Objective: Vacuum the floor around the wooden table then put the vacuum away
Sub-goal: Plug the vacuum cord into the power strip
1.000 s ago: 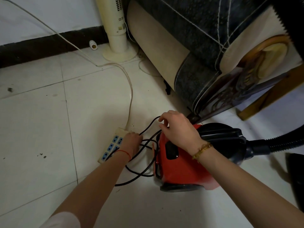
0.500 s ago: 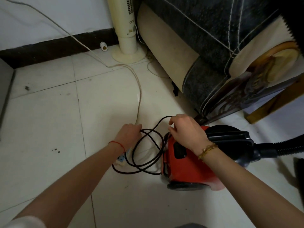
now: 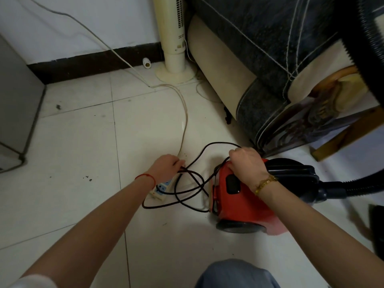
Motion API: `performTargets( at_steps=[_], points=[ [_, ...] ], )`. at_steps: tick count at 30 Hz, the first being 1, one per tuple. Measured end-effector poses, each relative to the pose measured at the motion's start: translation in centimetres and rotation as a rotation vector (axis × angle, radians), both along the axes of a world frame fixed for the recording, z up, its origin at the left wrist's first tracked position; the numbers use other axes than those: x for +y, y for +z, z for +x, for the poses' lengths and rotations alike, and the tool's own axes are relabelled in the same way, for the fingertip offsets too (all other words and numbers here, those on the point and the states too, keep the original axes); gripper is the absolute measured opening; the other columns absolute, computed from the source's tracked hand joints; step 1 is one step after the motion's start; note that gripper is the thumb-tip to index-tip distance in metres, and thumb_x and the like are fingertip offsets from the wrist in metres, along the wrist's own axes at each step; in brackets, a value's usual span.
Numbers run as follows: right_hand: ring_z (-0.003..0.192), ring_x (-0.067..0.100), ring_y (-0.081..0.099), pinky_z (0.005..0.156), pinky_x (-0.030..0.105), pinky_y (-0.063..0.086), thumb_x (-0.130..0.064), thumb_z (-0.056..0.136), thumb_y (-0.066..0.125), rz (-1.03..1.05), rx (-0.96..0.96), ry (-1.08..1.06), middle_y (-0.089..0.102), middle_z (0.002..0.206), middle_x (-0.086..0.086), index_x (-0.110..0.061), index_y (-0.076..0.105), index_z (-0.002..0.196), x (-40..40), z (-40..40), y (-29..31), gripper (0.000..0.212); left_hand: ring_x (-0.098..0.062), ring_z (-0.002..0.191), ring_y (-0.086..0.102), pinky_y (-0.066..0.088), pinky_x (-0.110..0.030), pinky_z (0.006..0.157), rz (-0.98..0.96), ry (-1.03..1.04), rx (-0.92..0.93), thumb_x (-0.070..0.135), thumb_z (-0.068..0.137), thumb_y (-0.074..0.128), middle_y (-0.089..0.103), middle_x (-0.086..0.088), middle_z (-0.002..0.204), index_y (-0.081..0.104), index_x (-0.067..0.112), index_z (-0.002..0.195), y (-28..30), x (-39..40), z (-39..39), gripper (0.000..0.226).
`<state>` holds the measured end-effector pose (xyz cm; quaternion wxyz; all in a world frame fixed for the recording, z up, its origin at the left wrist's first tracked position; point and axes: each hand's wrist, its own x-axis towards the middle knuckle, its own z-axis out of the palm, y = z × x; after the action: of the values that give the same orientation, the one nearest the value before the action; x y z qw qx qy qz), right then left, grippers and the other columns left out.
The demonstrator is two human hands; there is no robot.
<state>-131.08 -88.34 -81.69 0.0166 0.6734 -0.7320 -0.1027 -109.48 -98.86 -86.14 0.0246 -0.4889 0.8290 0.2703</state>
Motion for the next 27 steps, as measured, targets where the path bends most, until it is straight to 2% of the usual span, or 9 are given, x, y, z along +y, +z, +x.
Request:
performTargets(
  at_steps=[3,7,11,15,19,21,23,25,27],
  points=[
    [0.098,0.028,0.060,0.081,0.034,0.042,-0.012,0.091,0.051,0.003,0.013,-0.041,0.065,0.101,0.008,-0.011,0.059,0.098,0.5,-0.6,0.1,0.011,-0.023,0.069,0.058,0.041,-0.027,0.061,-0.105,0.139,0.021,0.031,0.102,0.038,0.063,-0.011,0.075,0.063,0.004,0.080,0.6,0.6,-0.5,0.044],
    [0.098,0.028,0.060,0.081,0.034,0.043,-0.008,0.090,0.049,0.043,0.025,-0.037,0.065,0.102,0.008,-0.010,0.060,0.099,1.1,-0.7,0.0,0.015,-0.028,0.076,0.063,0.048,-0.033,0.067,-0.356,0.368,0.215,0.030,0.103,0.036,0.068,-0.013,0.083,0.065,0.002,0.091,3.8,-0.4,-1.1,0.042],
    [0.095,0.031,0.061,0.078,0.036,0.045,-0.012,0.090,0.050,0.006,-0.050,-0.059,0.065,0.099,0.011,-0.007,0.060,0.096,1.0,-0.9,0.4,0.012,-0.027,0.073,0.060,0.045,-0.033,0.062,-0.399,0.272,0.252,0.032,0.103,0.034,0.065,-0.010,0.080,0.059,0.004,0.098,7.0,-0.9,-1.0,0.038],
    [0.084,0.029,0.059,0.068,0.033,0.043,-0.026,0.092,0.053,-0.122,-0.389,-0.202,0.063,0.087,0.010,-0.007,0.059,0.086,0.2,0.0,0.9,0.021,-0.026,0.062,0.056,0.041,-0.031,0.053,-0.339,0.199,0.251,0.034,0.103,0.029,0.058,-0.006,0.070,0.048,0.007,0.101,6.5,1.3,-1.4,0.032],
    [0.064,0.012,0.055,0.059,0.020,0.041,-0.031,0.094,0.053,-0.219,-0.886,-0.352,0.062,0.067,-0.003,-0.007,0.068,0.079,-2.2,2.6,2.6,0.032,-0.026,0.059,0.056,0.042,-0.035,0.052,-0.315,0.131,0.262,0.033,0.103,0.030,0.059,-0.006,0.067,0.042,0.010,0.098,5.5,3.6,-1.9,0.027],
    [0.058,0.006,0.054,0.058,0.014,0.043,-0.033,0.095,0.049,-0.156,-1.070,-0.470,0.061,0.063,-0.007,-0.006,0.071,0.079,-3.7,4.0,3.0,0.039,-0.023,0.055,0.053,0.037,-0.033,0.049,-0.300,0.081,0.298,0.031,0.102,0.033,0.057,-0.003,0.064,0.041,0.011,0.095,4.9,4.8,-2.0,0.023],
    [0.056,0.010,0.054,0.061,0.022,0.047,-0.037,0.095,0.048,-0.044,-1.194,-0.604,0.062,0.063,-0.001,-0.006,0.070,0.079,-4.9,5.1,2.6,0.042,-0.021,0.053,0.052,0.035,-0.029,0.049,-0.300,0.054,0.323,0.030,0.102,0.036,0.054,0.000,0.063,0.042,0.012,0.093,4.5,5.9,-1.7,0.021],
    [0.050,0.012,0.052,0.049,0.022,0.045,-0.035,0.094,0.050,0.067,-1.270,-0.715,0.060,0.063,0.003,-0.003,0.064,0.082,-5.5,5.8,2.0,0.037,-0.018,0.054,0.051,0.035,-0.024,0.051,-0.299,0.042,0.342,0.030,0.101,0.038,0.054,0.001,0.065,0.044,0.012,0.093,4.1,6.8,-1.0,0.021],
    [0.041,0.011,0.051,0.036,0.015,0.038,-0.027,0.094,0.054,0.121,-1.385,-0.829,0.056,0.066,0.006,-0.003,0.055,0.086,-5.7,6.3,1.2,0.025,-0.014,0.058,0.049,0.035,-0.021,0.055,-0.296,0.005,0.350,0.029,0.100,0.040,0.053,0.001,0.069,0.046,0.012,0.093,4.0,7.5,-0.2,0.019]
  ],
)
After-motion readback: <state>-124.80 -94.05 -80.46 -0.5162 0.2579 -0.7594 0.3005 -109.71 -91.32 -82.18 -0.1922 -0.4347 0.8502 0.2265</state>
